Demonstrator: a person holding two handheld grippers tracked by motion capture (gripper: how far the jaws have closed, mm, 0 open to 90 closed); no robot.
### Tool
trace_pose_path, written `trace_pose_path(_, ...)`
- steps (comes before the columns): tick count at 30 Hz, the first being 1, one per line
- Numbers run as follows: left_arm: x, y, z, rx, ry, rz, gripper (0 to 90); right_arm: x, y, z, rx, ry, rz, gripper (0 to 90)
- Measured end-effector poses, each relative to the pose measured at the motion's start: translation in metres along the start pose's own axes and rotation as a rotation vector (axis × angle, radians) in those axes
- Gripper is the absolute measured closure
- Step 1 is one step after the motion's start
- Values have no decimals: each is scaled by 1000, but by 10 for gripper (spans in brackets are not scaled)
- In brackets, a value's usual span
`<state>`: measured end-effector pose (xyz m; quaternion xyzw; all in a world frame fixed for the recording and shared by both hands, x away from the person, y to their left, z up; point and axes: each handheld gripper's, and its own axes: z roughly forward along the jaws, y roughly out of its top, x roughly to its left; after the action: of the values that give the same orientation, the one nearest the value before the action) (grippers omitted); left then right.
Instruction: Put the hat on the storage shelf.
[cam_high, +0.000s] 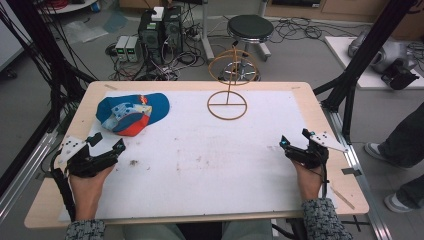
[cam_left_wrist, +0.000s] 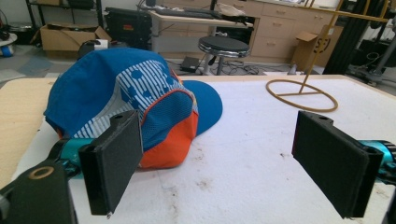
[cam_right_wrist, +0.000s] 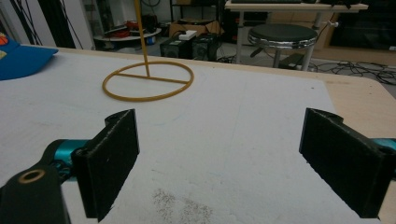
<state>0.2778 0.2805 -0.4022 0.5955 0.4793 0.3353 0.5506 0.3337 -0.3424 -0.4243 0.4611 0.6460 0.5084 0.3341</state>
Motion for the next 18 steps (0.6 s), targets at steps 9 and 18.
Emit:
trace_pose_path(9, 1, 1, -1, -7, 3, 4, 167, 0, 0, 1, 3, 5, -5, 113)
trace_pose_path(18, 3, 10, 2, -6, -16, 44, 173, 0, 0, 1, 2, 0, -12, 113)
